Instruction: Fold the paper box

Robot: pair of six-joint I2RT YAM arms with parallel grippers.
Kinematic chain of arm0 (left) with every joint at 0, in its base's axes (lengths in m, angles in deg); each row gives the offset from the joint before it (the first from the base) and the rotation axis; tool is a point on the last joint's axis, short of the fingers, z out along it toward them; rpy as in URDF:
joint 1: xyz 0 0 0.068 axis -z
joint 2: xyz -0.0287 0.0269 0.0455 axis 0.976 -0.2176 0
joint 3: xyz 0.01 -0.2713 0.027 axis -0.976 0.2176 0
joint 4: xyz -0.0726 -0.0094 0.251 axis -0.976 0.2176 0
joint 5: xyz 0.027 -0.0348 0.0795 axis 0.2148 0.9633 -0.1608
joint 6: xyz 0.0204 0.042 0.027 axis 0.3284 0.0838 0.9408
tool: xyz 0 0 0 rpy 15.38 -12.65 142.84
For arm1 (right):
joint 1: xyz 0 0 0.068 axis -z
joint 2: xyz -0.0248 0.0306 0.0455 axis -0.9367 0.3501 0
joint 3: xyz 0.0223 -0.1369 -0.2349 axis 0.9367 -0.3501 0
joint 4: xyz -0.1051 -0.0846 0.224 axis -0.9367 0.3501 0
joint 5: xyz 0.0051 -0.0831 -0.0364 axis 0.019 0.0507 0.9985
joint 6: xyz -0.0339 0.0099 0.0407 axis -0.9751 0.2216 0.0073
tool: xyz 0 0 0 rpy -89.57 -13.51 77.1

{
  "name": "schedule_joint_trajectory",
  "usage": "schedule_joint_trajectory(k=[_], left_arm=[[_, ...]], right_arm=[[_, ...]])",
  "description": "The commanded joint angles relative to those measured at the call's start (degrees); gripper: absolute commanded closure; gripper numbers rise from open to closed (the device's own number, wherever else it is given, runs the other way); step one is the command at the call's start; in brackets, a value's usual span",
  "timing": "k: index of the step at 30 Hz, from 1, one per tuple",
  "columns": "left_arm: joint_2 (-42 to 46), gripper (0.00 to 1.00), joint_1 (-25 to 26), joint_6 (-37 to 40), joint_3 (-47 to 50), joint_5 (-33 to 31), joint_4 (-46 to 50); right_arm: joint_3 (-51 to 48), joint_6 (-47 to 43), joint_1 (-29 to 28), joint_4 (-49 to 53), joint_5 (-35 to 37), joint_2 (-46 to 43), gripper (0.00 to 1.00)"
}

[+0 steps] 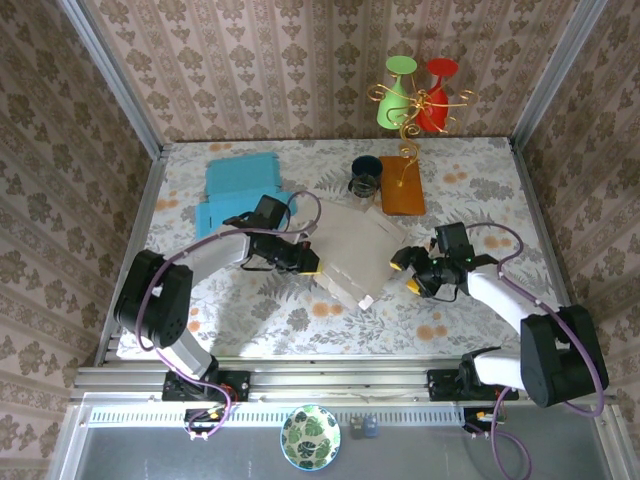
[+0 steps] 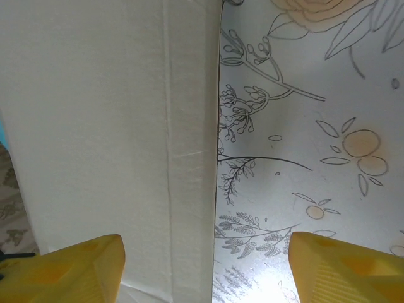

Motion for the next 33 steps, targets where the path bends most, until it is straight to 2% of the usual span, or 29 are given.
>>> schedule_joint_trajectory(k=[1, 9, 13, 21, 27, 33], left_arm=[[1.15, 1.00, -0.64, -3.42, -1.52, 4.06, -1.58], [1.13, 1.00, -1.21, -6.38, -1.61, 5.83, -4.59], [1.27, 1.00, -1.39, -6.61, -1.67, 5.91, -4.74], [1.87, 1.00, -2.00, -6.05, -1.19, 6.12, -3.69], [1.96, 1.00, -2.18, -6.11, -1.26, 6.26, -3.76], [1.74, 1.00, -2.34, -6.38, -1.12, 6.09, -4.10]], right_arm=[[-0.66, 5.00, 0.22, -9.51, -4.74, 2.24, 0.29], [-1.66, 9.89, 0.25, -19.17, -8.09, 9.22, 0.31], [-1.33, 9.96, 0.23, -20.14, -8.17, 10.83, 0.34], [-0.83, 10.34, 1.13, -20.15, -7.12, 9.30, 0.48], [0.27, 11.76, 1.28, -20.36, -6.91, 7.65, 0.62], [1.72, 12.51, 1.45, -18.07, -5.99, 4.49, 0.69]])
